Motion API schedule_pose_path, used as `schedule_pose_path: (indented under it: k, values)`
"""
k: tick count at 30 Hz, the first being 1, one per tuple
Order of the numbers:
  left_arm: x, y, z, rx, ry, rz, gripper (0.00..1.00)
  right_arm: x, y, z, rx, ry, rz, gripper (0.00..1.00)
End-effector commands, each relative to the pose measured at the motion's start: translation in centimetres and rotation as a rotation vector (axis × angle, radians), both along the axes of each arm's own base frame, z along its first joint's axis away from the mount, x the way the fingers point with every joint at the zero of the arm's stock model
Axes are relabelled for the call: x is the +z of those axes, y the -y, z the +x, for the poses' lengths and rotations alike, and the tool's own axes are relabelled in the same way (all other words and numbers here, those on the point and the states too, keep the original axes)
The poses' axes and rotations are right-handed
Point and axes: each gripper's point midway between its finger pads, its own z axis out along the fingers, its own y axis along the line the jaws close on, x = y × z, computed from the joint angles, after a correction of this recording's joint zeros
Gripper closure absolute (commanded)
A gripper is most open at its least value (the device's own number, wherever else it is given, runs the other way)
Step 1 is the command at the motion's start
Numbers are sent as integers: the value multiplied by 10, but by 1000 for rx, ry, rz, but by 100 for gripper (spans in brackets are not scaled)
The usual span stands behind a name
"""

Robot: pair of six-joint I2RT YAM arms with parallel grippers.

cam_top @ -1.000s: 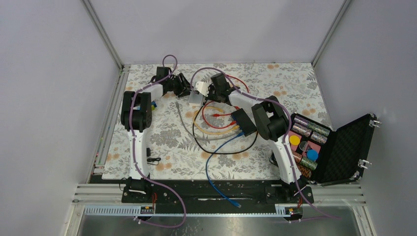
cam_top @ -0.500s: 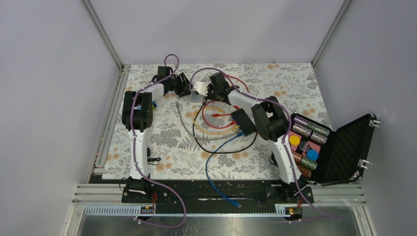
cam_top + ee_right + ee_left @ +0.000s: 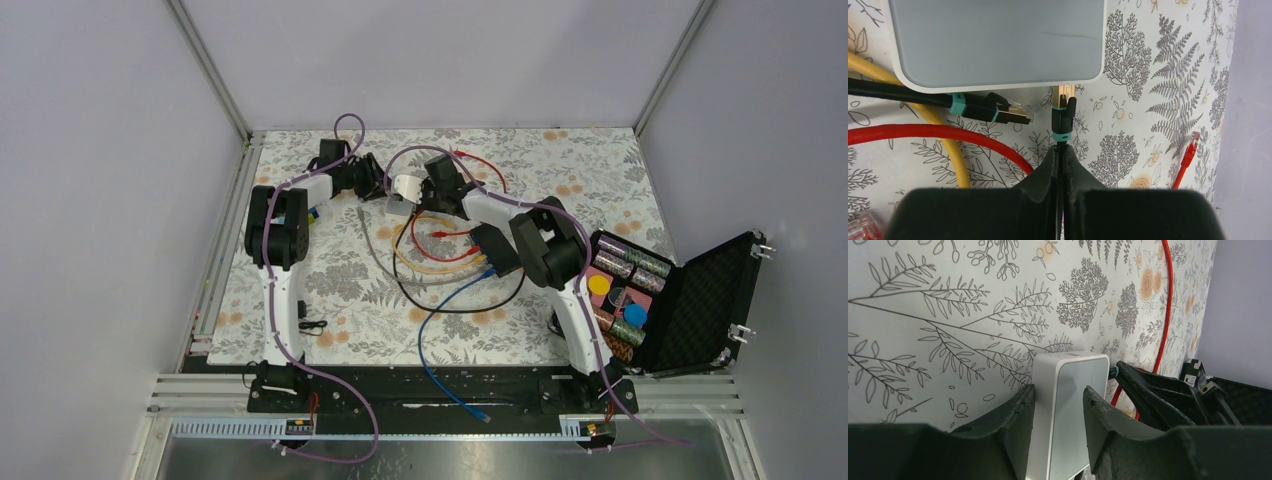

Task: Insert the plug into the switch port
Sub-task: Insert the connector into the switch port.

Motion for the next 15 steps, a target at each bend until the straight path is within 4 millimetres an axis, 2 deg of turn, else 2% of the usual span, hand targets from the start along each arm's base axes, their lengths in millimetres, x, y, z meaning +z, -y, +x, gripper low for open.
schedule_pose_path:
  k: [1, 5, 11, 15]
  values:
    - [31, 33, -18, -98, 44, -55, 61, 70, -48, 1, 82, 119, 185, 100]
    - [25, 41, -25, -111, 17, -80, 62, 70, -55, 2, 88, 113, 223, 100]
    - [31, 59, -28, -179, 68, -158, 62, 76, -69, -14, 220, 133, 271, 100]
    - [32, 61, -33, -208, 100, -147, 63, 74, -69, -18, 265, 140, 250, 100]
